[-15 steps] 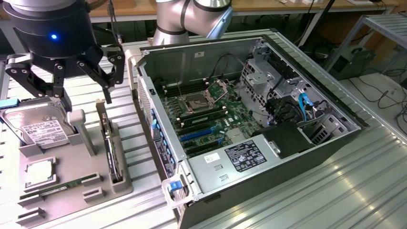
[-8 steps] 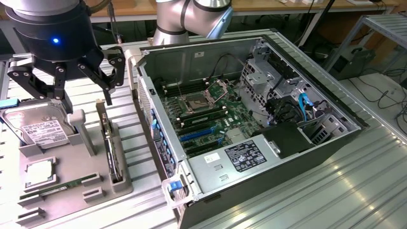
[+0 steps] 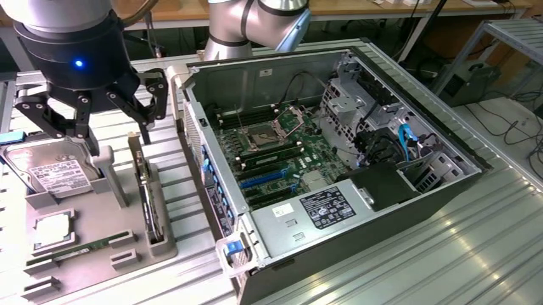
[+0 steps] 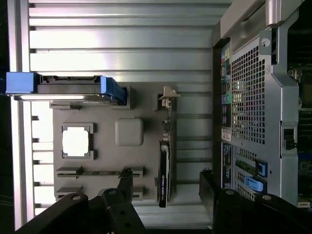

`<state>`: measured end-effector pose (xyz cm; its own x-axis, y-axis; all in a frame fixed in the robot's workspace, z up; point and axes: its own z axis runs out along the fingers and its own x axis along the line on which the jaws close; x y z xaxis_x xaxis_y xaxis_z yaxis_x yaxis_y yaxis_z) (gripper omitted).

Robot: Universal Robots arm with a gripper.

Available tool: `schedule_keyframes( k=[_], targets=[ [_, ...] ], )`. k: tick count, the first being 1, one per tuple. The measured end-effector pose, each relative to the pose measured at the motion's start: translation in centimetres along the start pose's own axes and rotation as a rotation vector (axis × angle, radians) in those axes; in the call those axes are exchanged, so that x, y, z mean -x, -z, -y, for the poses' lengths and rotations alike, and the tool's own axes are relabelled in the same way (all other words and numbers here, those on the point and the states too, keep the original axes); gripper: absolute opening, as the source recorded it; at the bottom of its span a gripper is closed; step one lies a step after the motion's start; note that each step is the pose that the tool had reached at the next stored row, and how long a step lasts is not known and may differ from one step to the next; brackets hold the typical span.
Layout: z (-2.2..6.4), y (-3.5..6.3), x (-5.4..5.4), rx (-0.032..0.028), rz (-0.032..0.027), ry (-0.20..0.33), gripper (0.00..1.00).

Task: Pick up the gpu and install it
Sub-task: 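Pick up the gpu and move the gpu toward the slot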

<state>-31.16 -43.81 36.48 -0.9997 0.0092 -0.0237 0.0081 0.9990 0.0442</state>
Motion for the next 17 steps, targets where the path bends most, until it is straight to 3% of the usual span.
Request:
schedule_keyframes(
  k=[17],
  targets=[
    [0.42,-2.43,0.2,0.0003,-0.0008,0.02,0.66]
  ],
)
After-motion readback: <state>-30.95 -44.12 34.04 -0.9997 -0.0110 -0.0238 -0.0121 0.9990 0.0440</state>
